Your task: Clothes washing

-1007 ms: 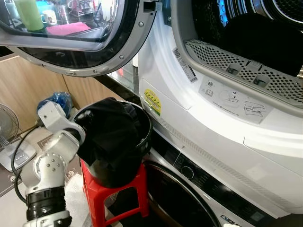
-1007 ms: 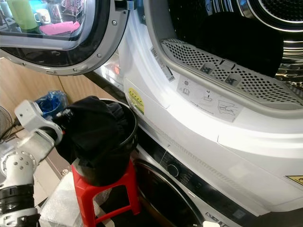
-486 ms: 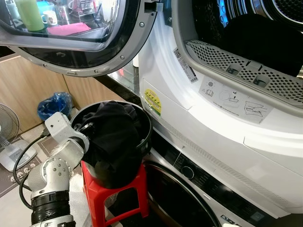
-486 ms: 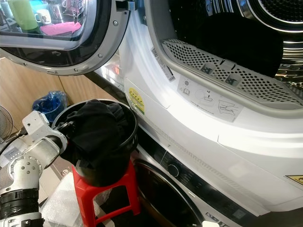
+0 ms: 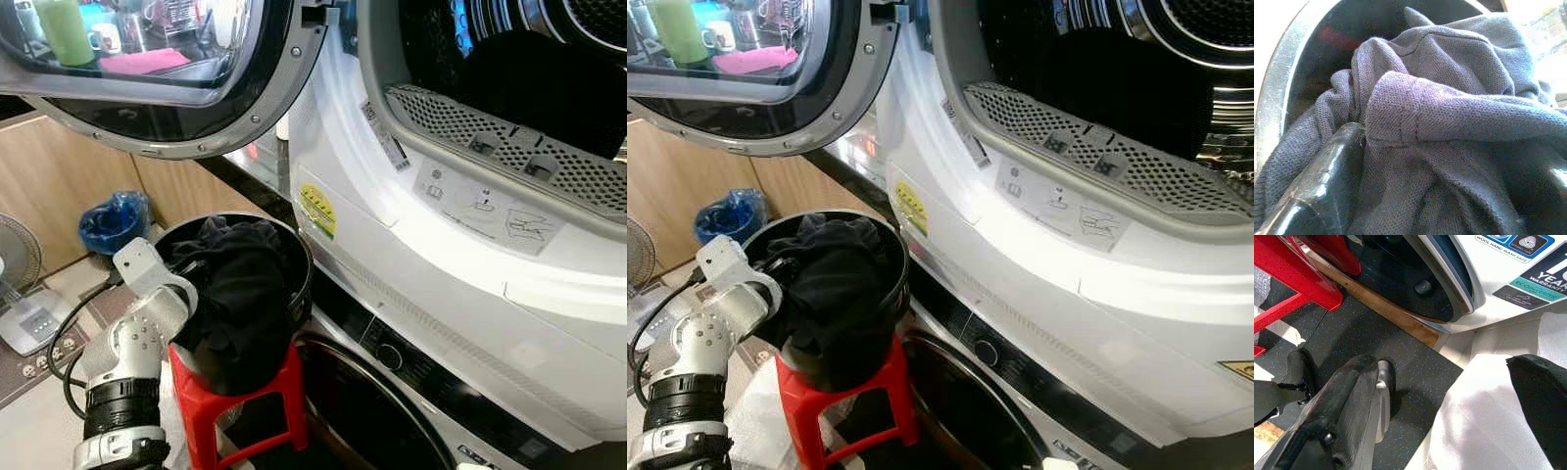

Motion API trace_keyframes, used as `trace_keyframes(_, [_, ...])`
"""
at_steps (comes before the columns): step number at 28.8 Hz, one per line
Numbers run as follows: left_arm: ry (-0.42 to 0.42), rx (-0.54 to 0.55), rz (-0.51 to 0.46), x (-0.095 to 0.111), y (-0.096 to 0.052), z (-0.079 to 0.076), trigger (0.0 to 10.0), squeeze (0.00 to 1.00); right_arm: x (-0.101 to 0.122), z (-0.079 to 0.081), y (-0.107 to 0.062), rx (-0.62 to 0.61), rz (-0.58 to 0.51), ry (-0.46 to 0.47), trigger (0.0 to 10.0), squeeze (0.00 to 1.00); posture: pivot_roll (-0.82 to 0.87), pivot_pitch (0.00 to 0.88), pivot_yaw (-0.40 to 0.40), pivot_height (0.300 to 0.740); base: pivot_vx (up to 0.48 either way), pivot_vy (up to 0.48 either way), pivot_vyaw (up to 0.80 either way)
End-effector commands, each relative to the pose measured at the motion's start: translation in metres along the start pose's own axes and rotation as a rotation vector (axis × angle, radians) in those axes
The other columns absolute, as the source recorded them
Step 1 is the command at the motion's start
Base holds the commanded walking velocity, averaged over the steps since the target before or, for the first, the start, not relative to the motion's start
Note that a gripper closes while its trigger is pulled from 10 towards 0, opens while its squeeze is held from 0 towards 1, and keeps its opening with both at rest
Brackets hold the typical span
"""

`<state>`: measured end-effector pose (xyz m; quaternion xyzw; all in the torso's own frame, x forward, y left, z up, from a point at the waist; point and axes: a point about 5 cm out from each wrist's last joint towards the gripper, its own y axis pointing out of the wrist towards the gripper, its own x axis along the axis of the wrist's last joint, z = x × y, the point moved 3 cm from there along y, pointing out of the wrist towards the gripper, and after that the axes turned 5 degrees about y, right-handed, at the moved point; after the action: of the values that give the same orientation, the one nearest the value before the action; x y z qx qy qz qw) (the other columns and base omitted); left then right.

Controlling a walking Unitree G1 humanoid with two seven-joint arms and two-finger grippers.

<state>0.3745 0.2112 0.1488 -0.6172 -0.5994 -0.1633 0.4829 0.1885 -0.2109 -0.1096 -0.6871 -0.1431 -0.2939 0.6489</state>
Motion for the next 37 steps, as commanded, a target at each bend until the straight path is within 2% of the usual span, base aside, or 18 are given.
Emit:
trace_keyframes(1, [0.008,0.018,0.046,-0.011,0.004,0.004,0.0,0.0,-0.007,-0.003,-0.001,-0.006,0.023,-0.01,10.0,0.0,0.04,0.119,-0.037,0.74,0.0,0.0,0.0])
trace_keyframes(19, [0.009,0.009,0.106,-0.028,0.008,0.003,0.0,0.0,-0.008,-0.002,-0.001,0.004,0.033,-0.033,10.0,0.0,0.03,0.12,-0.041,0.74,0.0,0.0,0.0])
trace_keyframes(37, [-0.006,-0.009,0.111,-0.032,0.008,0.001,0.0,0.0,-0.007,-0.002,-0.001,0.005,0.032,-0.041,10.0,0.0,0.03,0.116,-0.041,0.74,0.0,0.0,0.0])
